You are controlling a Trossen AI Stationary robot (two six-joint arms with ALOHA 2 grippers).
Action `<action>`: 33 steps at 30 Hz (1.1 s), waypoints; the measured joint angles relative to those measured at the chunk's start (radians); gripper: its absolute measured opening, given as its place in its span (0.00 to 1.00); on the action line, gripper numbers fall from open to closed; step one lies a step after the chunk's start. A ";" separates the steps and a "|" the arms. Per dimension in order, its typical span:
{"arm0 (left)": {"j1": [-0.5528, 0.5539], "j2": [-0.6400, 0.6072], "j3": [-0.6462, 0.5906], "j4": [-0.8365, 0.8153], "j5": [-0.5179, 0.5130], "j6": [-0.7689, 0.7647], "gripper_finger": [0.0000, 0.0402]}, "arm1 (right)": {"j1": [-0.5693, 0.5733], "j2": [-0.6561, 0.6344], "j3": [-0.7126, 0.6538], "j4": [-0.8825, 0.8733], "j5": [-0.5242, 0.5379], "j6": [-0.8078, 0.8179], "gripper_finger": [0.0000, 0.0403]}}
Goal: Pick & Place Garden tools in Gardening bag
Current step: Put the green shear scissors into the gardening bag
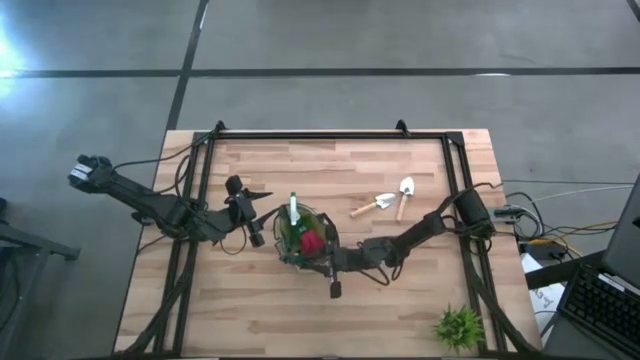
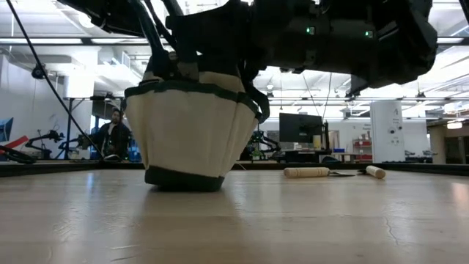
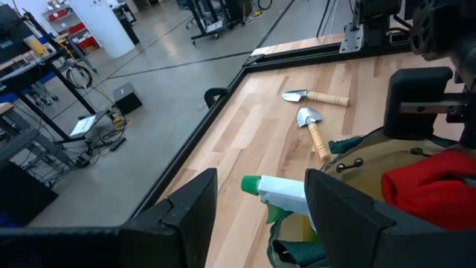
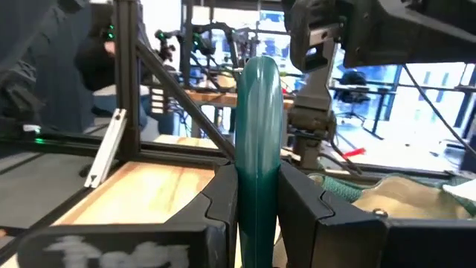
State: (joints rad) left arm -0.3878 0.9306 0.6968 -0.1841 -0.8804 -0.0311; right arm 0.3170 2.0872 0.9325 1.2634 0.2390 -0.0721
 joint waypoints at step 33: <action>-0.128 -0.026 -0.179 0.252 0.380 -0.162 0.51 | 0.001 -0.006 -0.003 -0.003 0.068 0.019 0.14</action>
State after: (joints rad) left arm -0.5154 0.9051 0.5176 0.0682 -0.5001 -0.1934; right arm 0.3185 2.0815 0.9291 1.2606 0.3067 -0.0534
